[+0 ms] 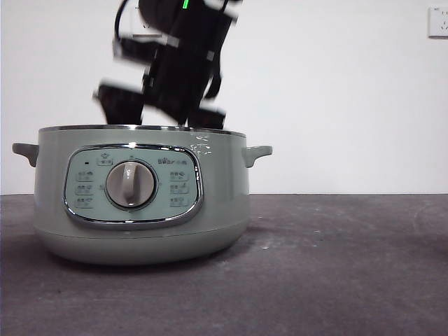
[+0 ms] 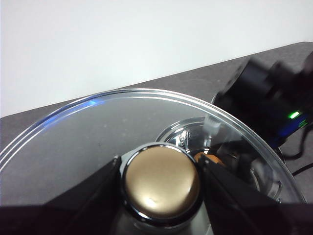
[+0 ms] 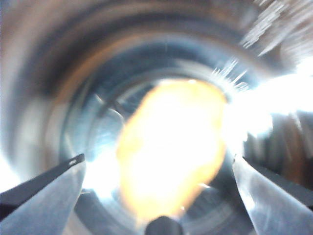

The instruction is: Pick up the potato,open the lid,put the potato in the pot,close the lid

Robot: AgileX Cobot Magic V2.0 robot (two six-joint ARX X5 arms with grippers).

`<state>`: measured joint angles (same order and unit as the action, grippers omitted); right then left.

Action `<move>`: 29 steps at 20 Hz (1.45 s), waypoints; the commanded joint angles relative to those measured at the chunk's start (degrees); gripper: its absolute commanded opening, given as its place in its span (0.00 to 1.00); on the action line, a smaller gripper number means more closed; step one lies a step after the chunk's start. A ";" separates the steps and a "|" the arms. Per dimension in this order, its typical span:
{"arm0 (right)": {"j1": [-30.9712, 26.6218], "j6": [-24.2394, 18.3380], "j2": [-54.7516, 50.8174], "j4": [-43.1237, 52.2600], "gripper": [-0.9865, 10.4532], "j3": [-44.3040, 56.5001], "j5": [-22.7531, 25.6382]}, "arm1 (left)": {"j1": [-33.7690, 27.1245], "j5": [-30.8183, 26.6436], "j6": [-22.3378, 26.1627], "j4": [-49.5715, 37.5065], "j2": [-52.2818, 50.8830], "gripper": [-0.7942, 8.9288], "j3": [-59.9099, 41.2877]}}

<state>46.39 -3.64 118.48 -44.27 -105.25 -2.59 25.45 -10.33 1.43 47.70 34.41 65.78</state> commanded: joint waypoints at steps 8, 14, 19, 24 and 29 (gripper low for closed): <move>-6.49 3.30 -30.29 -10.75 0.52 -0.20 2.97 | 0.00 9.77 -0.85 -17.79 18.95 0.07 1.05; -10.95 3.61 -39.47 -17.25 0.52 -0.20 2.99 | 0.81 16.72 -3.72 -28.26 33.68 0.07 1.05; -13.68 3.58 -42.58 -20.63 0.52 -0.20 3.15 | 2.69 16.72 -4.85 -32.92 42.95 0.07 1.05; -15.69 3.58 -42.93 -22.34 0.52 -0.20 3.13 | 3.10 16.09 -4.83 -31.95 47.74 0.07 1.05; -16.79 3.56 -42.93 -22.32 0.52 -0.20 3.02 | 2.84 13.20 -4.83 -29.42 47.80 0.07 1.05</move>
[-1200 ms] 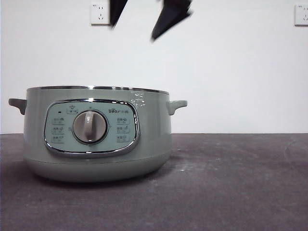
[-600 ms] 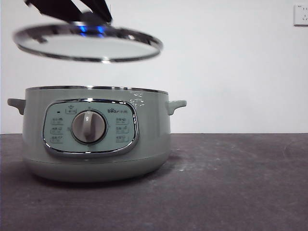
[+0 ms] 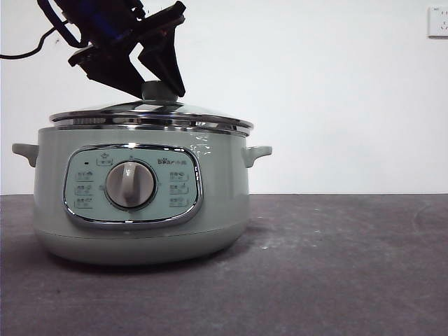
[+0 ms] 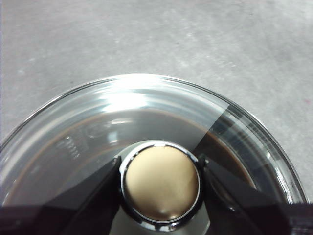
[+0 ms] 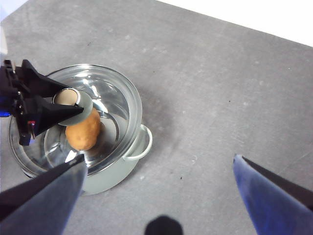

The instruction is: Pick up the potato,open the lid,put the potato in the pot,close the lid

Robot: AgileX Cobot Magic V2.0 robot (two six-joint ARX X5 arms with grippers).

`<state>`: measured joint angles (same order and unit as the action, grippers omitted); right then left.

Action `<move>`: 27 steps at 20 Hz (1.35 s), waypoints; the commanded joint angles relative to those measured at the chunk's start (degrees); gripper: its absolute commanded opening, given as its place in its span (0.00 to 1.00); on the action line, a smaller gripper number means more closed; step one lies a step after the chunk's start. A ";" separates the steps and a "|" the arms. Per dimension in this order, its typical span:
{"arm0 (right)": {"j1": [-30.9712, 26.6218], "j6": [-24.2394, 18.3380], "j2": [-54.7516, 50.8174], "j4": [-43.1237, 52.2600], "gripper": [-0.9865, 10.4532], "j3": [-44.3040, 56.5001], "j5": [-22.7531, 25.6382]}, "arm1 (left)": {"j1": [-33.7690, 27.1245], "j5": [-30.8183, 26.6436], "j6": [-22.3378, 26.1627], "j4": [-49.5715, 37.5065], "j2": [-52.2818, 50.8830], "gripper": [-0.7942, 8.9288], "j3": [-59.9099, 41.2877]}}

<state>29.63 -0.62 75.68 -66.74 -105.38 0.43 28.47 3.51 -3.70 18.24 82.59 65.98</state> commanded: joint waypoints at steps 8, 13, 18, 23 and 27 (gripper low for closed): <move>0.00 0.55 -0.13 0.24 0.52 -0.07 -0.02 | -0.37 -1.95 0.33 4.70 -0.37 0.07 0.85; 0.00 0.55 -0.13 0.24 0.52 -0.07 -0.02 | -0.37 -1.99 0.33 4.98 -0.37 0.08 0.85; 0.00 0.59 -0.13 0.24 0.52 -0.07 -0.04 | -0.37 -1.99 0.33 4.09 -0.37 0.51 0.85; 0.00 0.59 -0.13 0.17 0.52 -0.07 -0.04 | -0.35 -1.99 0.31 3.28 -1.09 0.51 0.85; -0.02 0.59 -0.11 -1.84 0.52 -0.04 -0.02 | -0.24 -1.90 -0.24 5.03 -6.34 0.51 0.85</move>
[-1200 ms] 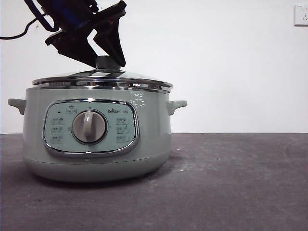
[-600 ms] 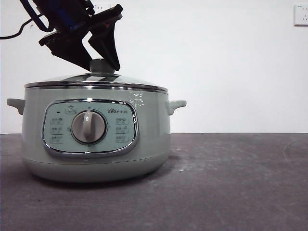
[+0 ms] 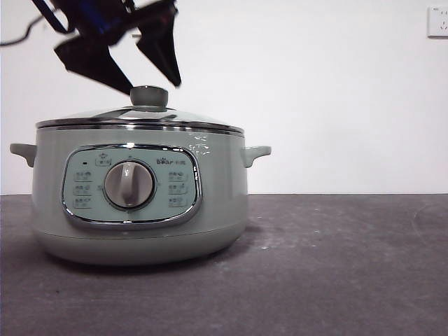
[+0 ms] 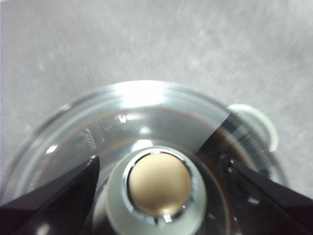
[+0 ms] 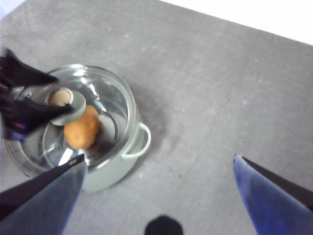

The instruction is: Pick up the potato,open the lid,put the potato in the pot,close the lid

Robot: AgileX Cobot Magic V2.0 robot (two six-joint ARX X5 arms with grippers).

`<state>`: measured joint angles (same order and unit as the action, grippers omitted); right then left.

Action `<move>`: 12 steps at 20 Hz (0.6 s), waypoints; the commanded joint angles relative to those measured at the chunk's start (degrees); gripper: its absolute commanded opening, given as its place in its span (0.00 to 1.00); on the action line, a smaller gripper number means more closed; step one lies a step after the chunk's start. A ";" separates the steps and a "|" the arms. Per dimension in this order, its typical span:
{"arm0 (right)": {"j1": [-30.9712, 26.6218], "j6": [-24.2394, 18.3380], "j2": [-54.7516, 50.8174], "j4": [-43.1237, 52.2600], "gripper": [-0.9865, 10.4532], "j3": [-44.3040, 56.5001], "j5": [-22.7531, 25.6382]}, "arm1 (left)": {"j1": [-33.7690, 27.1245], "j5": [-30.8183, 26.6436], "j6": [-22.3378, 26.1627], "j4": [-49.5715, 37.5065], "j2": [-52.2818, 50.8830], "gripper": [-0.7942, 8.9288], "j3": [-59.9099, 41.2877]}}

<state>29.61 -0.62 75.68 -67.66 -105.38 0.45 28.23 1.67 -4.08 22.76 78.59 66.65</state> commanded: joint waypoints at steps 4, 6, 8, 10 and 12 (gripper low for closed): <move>0.02 0.72 -1.36 -2.32 0.51 1.86 -0.04 | 0.04 0.09 -0.02 6.49 -12.52 0.50 0.17; 0.02 0.74 -4.17 0.28 0.32 6.36 -0.07 | 0.04 -0.20 0.13 9.44 -18.45 0.40 0.17; 0.02 0.74 -8.31 5.01 0.14 13.07 -0.07 | 0.04 -0.37 2.01 11.96 -23.69 0.07 0.17; 0.02 0.81 -13.05 11.85 0.07 21.22 -0.07 | 0.04 -3.82 3.43 14.29 -27.74 0.07 0.13; 0.02 1.20 -17.64 19.58 0.07 29.77 -0.07 | 0.04 -6.38 4.22 16.31 -30.69 0.07 -0.33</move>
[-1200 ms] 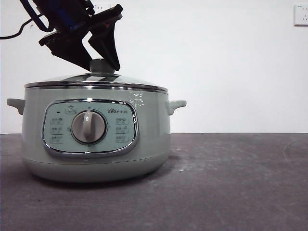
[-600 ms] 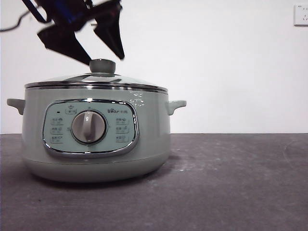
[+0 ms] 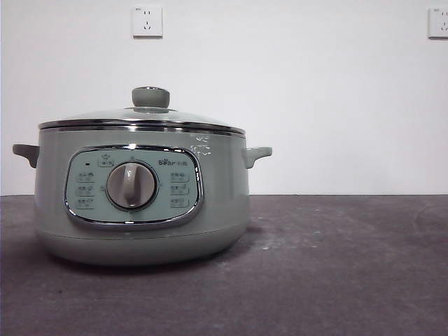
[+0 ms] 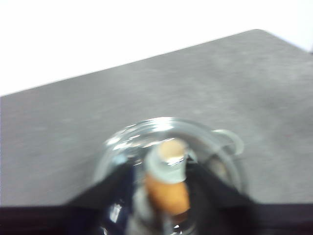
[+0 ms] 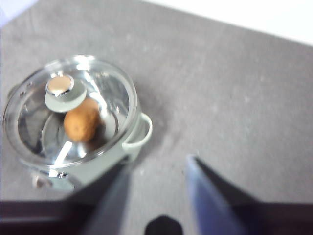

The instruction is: Pick up the potato,open the lid,put the potato in the pot,close the lid

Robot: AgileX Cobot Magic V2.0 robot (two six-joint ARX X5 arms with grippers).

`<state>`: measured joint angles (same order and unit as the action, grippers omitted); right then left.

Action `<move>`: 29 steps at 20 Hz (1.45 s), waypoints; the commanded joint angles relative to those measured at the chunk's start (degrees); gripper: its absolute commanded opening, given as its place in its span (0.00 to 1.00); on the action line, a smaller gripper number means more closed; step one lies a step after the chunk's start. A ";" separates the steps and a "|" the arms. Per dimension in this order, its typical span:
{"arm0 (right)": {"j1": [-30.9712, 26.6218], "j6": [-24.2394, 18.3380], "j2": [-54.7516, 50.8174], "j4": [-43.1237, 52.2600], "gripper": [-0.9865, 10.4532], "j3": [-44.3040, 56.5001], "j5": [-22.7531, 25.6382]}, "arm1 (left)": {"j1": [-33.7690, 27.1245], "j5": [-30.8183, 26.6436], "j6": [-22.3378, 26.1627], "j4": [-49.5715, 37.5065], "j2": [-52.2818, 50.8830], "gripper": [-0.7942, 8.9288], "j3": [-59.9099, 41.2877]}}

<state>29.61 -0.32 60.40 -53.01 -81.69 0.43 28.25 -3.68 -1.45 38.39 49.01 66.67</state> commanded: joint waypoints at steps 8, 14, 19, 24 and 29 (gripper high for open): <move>1.36 5.20 -18.01 35.04 0.07 39.50 -0.04 | 0.02 -1.16 0.96 -11.47 -20.65 0.07 -23.47; 3.69 6.34 -22.47 41.20 0.08 51.34 -0.07 | 0.02 -0.87 -2.03 -18.82 -28.57 0.07 -36.22; 3.67 6.32 -20.79 36.15 0.09 51.67 -0.02 | 0.02 -0.55 -3.48 -18.69 -27.71 0.08 -36.61; 3.52 6.29 -20.65 32.33 0.09 51.65 -0.07 | 0.02 -0.76 -3.39 -15.80 -27.04 0.08 -36.61; 3.48 6.29 -20.65 31.02 0.09 51.65 -0.07 | 0.02 -0.76 -3.39 -11.91 -27.04 0.08 -36.61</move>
<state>33.08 5.39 39.70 -22.30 -30.52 0.25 28.25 -4.40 -4.47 26.68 22.00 30.17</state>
